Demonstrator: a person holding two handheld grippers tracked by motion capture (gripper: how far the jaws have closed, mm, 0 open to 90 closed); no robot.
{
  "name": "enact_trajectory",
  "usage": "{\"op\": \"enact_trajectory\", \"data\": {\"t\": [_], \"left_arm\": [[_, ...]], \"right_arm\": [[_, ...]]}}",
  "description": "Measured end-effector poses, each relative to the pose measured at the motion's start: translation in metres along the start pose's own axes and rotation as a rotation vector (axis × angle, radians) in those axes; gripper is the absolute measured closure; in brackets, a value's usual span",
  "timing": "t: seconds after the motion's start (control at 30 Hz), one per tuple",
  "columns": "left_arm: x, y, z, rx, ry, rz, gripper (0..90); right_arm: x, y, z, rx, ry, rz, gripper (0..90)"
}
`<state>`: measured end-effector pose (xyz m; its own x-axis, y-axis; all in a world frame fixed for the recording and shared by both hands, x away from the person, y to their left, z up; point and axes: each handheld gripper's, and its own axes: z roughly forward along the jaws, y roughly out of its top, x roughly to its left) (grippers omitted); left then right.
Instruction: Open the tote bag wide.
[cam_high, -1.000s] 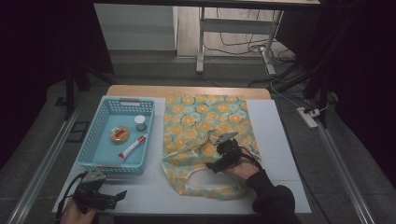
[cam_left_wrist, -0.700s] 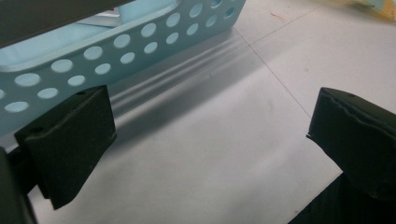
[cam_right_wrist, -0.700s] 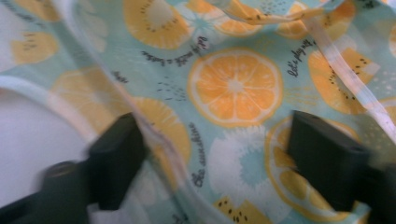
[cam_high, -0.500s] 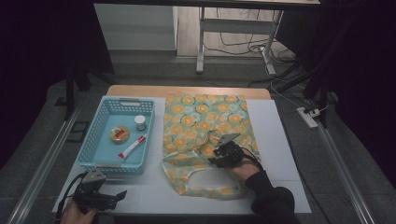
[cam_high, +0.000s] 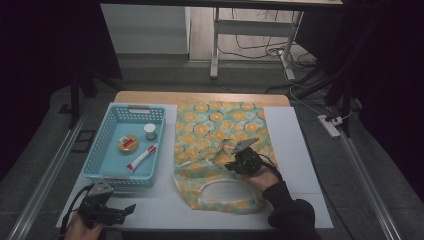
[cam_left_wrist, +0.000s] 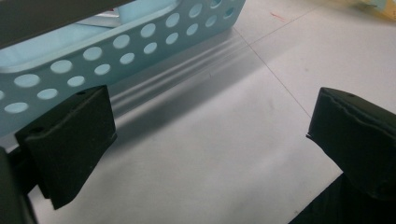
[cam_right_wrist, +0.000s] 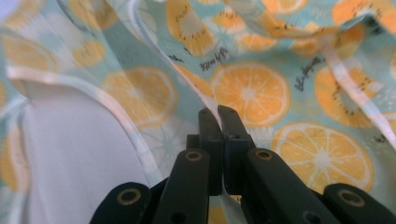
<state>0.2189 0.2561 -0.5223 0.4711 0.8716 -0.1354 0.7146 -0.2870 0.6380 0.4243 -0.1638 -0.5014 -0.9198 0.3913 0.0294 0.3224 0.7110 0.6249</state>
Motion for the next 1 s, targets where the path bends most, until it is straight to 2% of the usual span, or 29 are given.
{"op": "enact_trajectory", "data": {"t": [0.37, 0.67, 0.73, 1.0], "left_arm": [[0.001, 0.0, 0.0, -0.002, -0.001, -0.005, 0.8], [0.001, 0.0, 0.0, -0.003, -0.003, -0.006, 0.8], [0.002, 0.0, 0.0, -0.003, -0.004, -0.006, 0.8], [0.002, 0.001, 0.001, -0.004, -0.008, -0.004, 0.8]], "right_arm": [[0.004, 0.021, -0.013, -0.063, 0.029, 0.024, 89.8], [0.006, 0.038, -0.02, -0.072, 0.035, 0.021, 89.9], [0.006, 0.045, -0.023, -0.081, 0.035, 0.041, 89.8], [0.004, 0.058, -0.03, -0.101, 0.055, 0.051, 89.9]]}}
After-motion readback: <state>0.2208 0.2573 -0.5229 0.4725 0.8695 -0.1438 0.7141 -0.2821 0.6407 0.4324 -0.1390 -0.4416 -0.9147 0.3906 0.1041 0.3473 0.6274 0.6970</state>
